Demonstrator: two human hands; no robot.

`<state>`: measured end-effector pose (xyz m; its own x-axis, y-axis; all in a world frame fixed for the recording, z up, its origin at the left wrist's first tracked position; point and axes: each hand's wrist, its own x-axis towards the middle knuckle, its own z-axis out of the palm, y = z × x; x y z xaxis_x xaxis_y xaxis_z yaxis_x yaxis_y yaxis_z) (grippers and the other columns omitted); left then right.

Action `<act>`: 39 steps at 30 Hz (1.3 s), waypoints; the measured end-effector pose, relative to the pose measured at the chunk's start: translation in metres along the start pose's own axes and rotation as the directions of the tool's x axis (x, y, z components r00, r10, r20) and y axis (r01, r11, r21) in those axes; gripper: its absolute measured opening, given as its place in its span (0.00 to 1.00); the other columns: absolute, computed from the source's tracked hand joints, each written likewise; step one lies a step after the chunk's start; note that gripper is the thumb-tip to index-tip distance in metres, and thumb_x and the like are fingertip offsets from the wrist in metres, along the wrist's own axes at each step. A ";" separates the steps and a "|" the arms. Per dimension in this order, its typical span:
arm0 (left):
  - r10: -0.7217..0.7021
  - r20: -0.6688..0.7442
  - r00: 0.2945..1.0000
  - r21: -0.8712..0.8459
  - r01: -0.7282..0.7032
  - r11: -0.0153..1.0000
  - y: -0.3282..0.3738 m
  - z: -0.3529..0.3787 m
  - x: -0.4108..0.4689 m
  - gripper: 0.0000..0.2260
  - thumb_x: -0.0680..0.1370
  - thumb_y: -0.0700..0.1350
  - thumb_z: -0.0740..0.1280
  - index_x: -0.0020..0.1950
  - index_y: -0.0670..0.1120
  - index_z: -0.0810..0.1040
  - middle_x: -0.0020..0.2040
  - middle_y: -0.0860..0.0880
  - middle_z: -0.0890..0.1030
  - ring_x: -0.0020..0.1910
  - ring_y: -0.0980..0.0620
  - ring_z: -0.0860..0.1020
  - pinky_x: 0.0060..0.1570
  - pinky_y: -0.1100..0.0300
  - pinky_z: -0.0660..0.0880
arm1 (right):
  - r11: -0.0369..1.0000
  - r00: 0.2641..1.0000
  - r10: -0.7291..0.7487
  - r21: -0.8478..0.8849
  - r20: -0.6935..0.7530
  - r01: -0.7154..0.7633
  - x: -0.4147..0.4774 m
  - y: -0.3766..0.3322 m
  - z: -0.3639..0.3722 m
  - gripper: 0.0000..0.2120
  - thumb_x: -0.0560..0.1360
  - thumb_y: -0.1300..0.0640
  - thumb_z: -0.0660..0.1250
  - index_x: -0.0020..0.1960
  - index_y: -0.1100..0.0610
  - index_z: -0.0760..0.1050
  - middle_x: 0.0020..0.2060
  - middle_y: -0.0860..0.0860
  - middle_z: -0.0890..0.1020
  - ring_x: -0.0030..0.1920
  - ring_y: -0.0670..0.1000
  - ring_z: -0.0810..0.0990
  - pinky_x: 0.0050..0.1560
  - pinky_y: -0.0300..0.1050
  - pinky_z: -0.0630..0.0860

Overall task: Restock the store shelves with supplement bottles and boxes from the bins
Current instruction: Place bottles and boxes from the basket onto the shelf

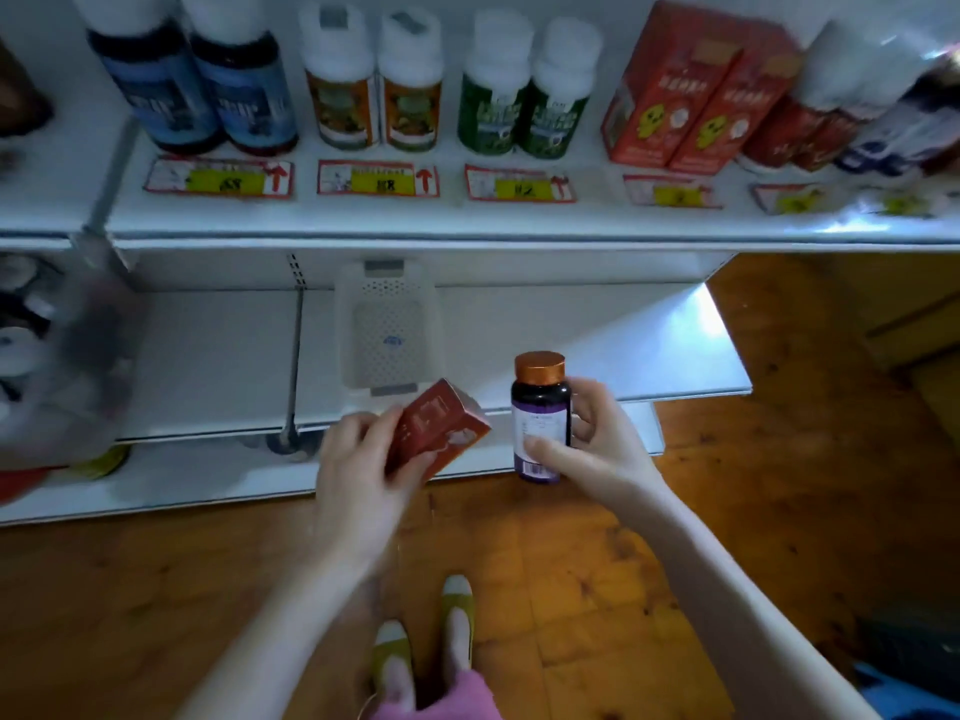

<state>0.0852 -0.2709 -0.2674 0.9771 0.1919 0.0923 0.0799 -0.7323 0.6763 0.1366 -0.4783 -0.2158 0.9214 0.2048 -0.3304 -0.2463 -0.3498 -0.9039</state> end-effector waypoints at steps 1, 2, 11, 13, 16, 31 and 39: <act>0.036 0.009 0.999 -0.007 -0.036 0.999 0.014 -0.011 -0.006 0.25 0.71 0.54 0.70 0.63 0.42 0.76 0.47 0.45 0.74 0.49 0.45 0.72 0.48 0.56 0.66 | 0.999 1.000 -0.009 0.041 0.004 0.009 -0.013 -0.013 -0.011 0.27 0.70 0.67 0.69 0.64 0.51 0.63 0.51 0.51 0.80 0.49 0.48 0.82 0.47 0.41 0.79; 0.064 0.021 0.998 -0.023 -0.064 0.998 0.028 -0.019 -0.011 0.26 0.71 0.57 0.67 0.63 0.43 0.75 0.47 0.49 0.72 0.50 0.48 0.71 0.48 0.57 0.66 | 0.997 1.000 -0.017 0.071 0.011 0.016 -0.025 -0.025 -0.023 0.30 0.71 0.68 0.69 0.67 0.50 0.62 0.50 0.51 0.81 0.47 0.48 0.83 0.45 0.39 0.79; 0.270 -0.017 0.963 -0.104 -0.271 0.957 0.167 -0.041 0.008 0.25 0.70 0.48 0.73 0.65 0.44 0.74 0.51 0.49 0.73 0.54 0.48 0.71 0.51 0.58 0.65 | 0.972 0.968 -0.214 0.066 -0.133 0.224 -0.080 -0.111 -0.134 0.38 0.70 0.69 0.67 0.67 0.37 0.58 0.54 0.53 0.78 0.45 0.49 0.83 0.43 0.42 0.80; 0.296 -0.043 0.954 -0.109 -0.299 0.948 0.195 -0.035 0.016 0.24 0.70 0.48 0.73 0.64 0.46 0.75 0.49 0.52 0.72 0.52 0.51 0.70 0.49 0.59 0.63 | 0.967 0.959 -0.237 0.060 -0.154 0.249 -0.083 -0.117 -0.161 0.38 0.67 0.67 0.68 0.67 0.39 0.59 0.55 0.54 0.78 0.45 0.49 0.83 0.42 0.40 0.79; 0.302 -0.062 0.951 -0.170 -0.308 0.936 0.241 -0.017 0.026 0.21 0.70 0.48 0.73 0.62 0.50 0.76 0.46 0.54 0.70 0.49 0.54 0.69 0.47 0.60 0.63 | 0.963 0.947 -0.247 0.055 -0.204 0.262 -0.084 -0.118 -0.206 0.38 0.61 0.61 0.70 0.67 0.45 0.61 0.54 0.56 0.77 0.50 0.52 0.81 0.43 0.42 0.78; 0.247 -0.090 0.965 -0.189 -0.260 0.947 0.360 0.061 0.053 0.22 0.69 0.47 0.74 0.62 0.49 0.76 0.47 0.53 0.71 0.45 0.56 0.68 0.40 0.76 0.62 | 0.918 0.921 -0.270 0.214 -0.282 0.334 -0.039 -0.109 -0.333 0.13 0.71 0.56 0.70 0.52 0.49 0.70 0.48 0.53 0.81 0.49 0.52 0.82 0.50 0.46 0.80; 0.332 -0.066 0.941 -0.139 -0.338 0.931 0.370 0.058 0.108 0.32 0.62 0.64 0.65 0.60 0.48 0.78 0.46 0.52 0.73 0.45 0.55 0.70 0.44 0.76 0.64 | 0.906 0.811 -0.418 -0.253 -0.409 0.339 0.008 -0.129 -0.363 0.12 0.67 0.55 0.74 0.46 0.46 0.74 0.45 0.49 0.80 0.47 0.50 0.79 0.47 0.41 0.77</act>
<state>0.2314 -0.5587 -0.0496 0.9331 -0.0196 0.3592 -0.2832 -0.6559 0.6997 0.2852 -0.7633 -0.0029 0.9734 -0.0615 0.2208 0.1653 -0.4792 -0.8620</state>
